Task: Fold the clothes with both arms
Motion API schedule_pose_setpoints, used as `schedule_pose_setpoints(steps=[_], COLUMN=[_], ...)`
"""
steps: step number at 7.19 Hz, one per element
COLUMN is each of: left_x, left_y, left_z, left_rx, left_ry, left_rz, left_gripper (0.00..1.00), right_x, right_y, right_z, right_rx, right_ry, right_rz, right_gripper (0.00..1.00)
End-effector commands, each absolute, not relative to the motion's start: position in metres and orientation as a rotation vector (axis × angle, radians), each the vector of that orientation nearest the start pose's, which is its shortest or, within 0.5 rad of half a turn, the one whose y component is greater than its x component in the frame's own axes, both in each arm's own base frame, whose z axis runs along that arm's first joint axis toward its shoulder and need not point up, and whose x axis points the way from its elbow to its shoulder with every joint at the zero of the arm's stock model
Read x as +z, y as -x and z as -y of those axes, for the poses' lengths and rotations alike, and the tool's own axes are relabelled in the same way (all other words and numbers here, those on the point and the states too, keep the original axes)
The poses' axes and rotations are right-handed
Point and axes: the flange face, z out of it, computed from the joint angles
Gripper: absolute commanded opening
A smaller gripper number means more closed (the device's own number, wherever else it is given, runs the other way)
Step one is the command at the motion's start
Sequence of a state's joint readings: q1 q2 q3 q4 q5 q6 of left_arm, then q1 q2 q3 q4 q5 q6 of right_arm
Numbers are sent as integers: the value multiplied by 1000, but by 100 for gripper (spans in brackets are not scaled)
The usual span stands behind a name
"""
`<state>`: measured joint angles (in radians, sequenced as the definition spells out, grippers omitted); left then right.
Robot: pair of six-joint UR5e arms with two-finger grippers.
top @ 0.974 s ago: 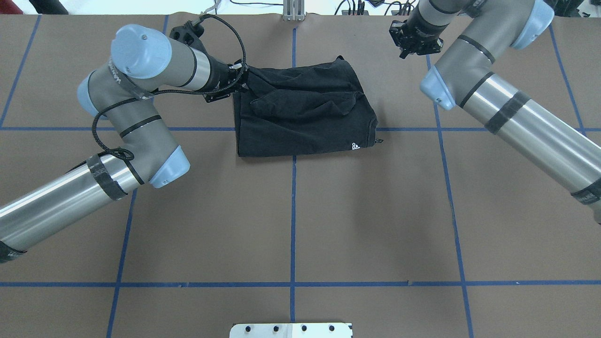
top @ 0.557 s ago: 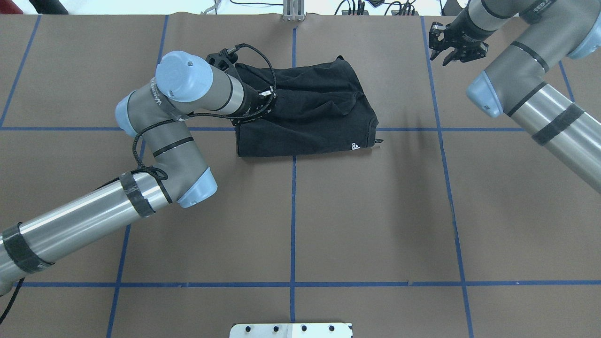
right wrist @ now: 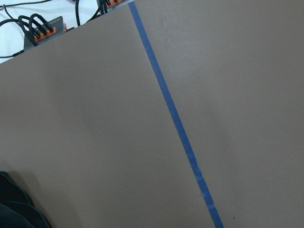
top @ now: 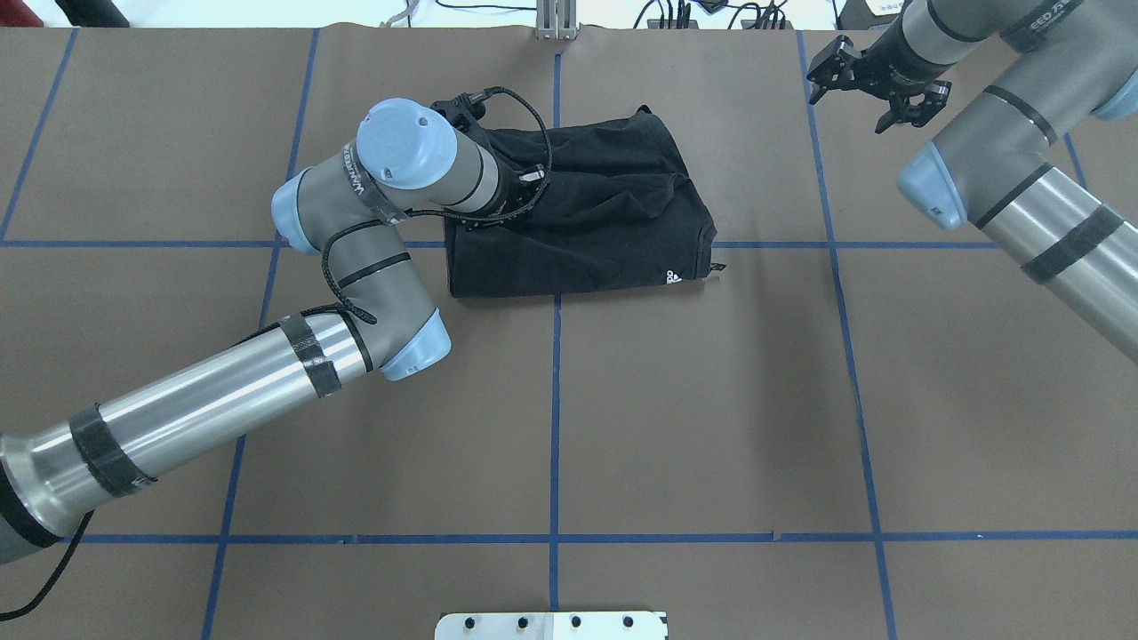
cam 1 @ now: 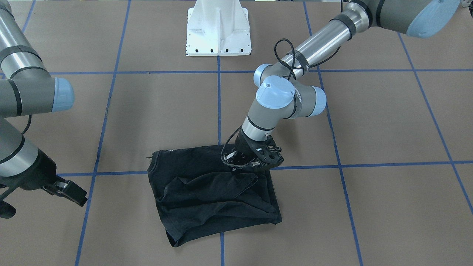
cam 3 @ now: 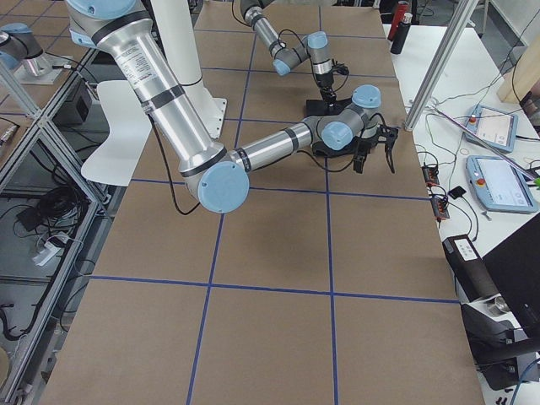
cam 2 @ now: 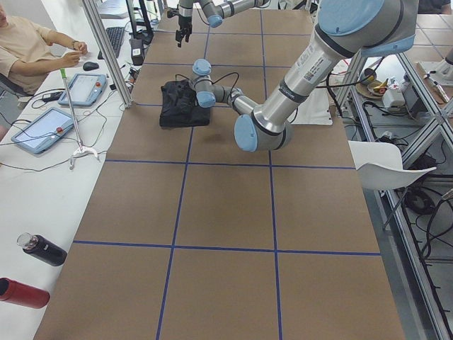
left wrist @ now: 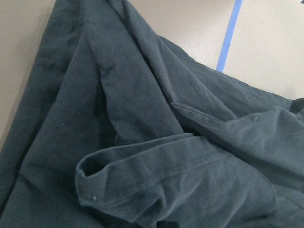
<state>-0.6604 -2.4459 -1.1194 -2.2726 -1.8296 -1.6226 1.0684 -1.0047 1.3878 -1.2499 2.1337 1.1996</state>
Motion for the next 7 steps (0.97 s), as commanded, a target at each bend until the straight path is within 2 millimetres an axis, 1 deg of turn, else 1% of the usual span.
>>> schedule_pose_setpoints(steps=[1, 2, 3, 4, 5, 6, 7], left_x=[217, 217, 223, 236, 238, 248, 256], left_y=[-582, -588, -590, -593, -589, -582, -568], left_z=[582, 574, 572, 575, 586, 603, 632], left_rx=[-484, -476, -472, -473, -504, -514, -539], left_ry=[-113, -104, -101, -99, -155, -223, -257], left_rz=[-1152, -1152, -1145, -1126, -1121, -1129, -1141], left_gripper=[0, 0, 0, 0, 0, 0, 0], right_x=[373, 371, 370, 371, 372, 373, 379], right_y=[277, 279, 279, 279, 277, 277, 277], right_z=[672, 673, 673, 672, 672, 671, 670], right_rx=[456, 453, 453, 456, 457, 457, 460], right_ry=[-46, -47, -47, -40, -35, -31, -26], right_rz=[876, 878, 878, 873, 872, 872, 867], right_gripper=[100, 100, 100, 100, 100, 100, 100])
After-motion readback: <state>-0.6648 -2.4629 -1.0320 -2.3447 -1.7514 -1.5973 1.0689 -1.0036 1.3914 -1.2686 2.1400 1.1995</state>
